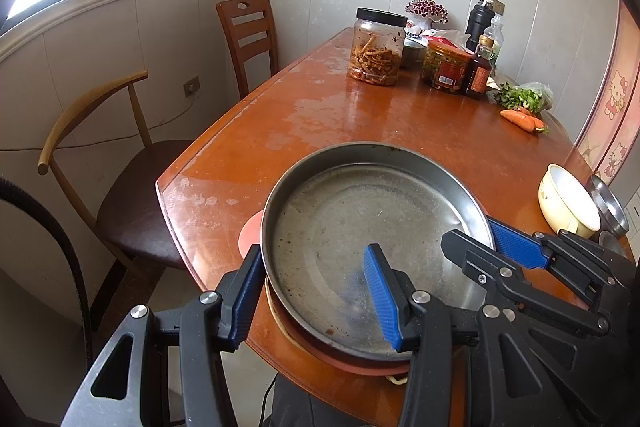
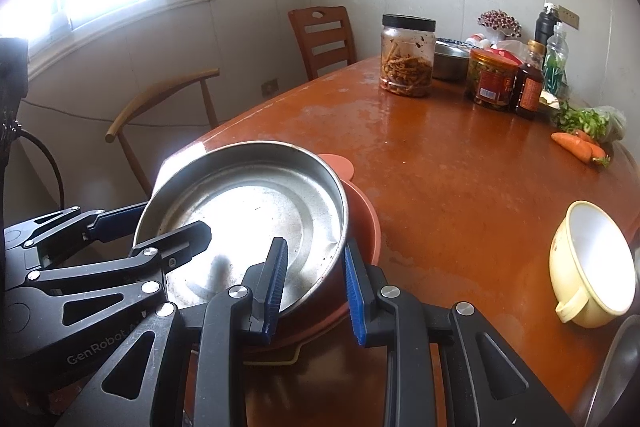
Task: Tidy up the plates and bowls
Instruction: 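Lower the grey pan onto the orange plate stack with both tools, then open both tools and pull them back from the pan rim, then move both tools to the rim of the large steel basin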
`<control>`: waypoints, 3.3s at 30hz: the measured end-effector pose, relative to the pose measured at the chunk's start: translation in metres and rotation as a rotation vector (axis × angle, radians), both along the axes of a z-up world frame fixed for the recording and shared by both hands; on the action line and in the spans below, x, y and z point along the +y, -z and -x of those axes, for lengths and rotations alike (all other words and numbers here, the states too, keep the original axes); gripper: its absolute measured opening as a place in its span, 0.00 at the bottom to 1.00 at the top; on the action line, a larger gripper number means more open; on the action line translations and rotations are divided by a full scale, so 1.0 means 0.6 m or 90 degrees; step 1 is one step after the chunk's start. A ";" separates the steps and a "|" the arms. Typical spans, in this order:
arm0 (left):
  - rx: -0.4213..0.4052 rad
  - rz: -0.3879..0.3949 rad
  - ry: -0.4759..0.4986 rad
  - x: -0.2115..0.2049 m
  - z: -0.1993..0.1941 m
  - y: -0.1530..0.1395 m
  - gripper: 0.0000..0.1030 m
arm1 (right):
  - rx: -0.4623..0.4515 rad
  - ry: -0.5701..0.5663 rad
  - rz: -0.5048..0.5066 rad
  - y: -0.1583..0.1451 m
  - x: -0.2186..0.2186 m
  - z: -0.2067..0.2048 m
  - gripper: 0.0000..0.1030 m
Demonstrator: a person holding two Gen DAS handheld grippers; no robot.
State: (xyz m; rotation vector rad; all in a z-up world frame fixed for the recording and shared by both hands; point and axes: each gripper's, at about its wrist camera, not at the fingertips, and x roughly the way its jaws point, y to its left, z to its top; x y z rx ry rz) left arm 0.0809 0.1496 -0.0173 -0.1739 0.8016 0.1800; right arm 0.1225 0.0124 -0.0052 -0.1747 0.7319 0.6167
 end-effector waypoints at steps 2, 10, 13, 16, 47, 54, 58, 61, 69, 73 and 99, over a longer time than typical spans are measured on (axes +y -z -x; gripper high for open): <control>0.001 0.003 0.001 0.000 0.001 -0.001 0.48 | 0.001 0.003 -0.003 -0.001 -0.002 -0.001 0.29; 0.006 0.002 0.004 -0.005 0.003 0.000 0.49 | 0.007 0.008 -0.014 -0.004 -0.010 0.003 0.30; 0.004 0.003 0.007 -0.006 0.002 -0.001 0.49 | 0.009 0.009 -0.019 -0.007 -0.014 0.004 0.30; 0.004 0.003 0.006 -0.006 0.003 0.000 0.49 | 0.005 0.012 -0.020 -0.009 -0.017 0.006 0.31; -0.018 -0.005 -0.008 -0.012 0.024 -0.035 0.53 | 0.004 0.041 -0.057 -0.043 -0.063 0.025 0.55; -0.038 -0.017 0.004 -0.039 0.040 -0.065 0.55 | -0.014 0.047 -0.067 -0.067 -0.088 0.046 0.56; -0.047 -0.026 0.016 -0.063 0.046 -0.079 0.55 | -0.024 0.049 -0.073 -0.082 -0.106 0.060 0.56; -0.059 -0.030 0.021 -0.079 0.050 -0.090 0.56 | -0.036 0.053 -0.078 -0.094 -0.122 0.070 0.58; -0.074 -0.042 0.046 -0.132 0.044 -0.109 0.57 | -0.081 0.098 -0.093 -0.119 -0.188 0.089 0.62; -0.085 -0.053 0.063 -0.159 0.029 -0.116 0.57 | -0.105 0.132 -0.096 -0.132 -0.233 0.095 0.64; -0.157 -0.083 0.233 -0.339 -0.091 -0.189 0.57 | -0.154 0.279 -0.131 -0.157 -0.448 0.108 0.72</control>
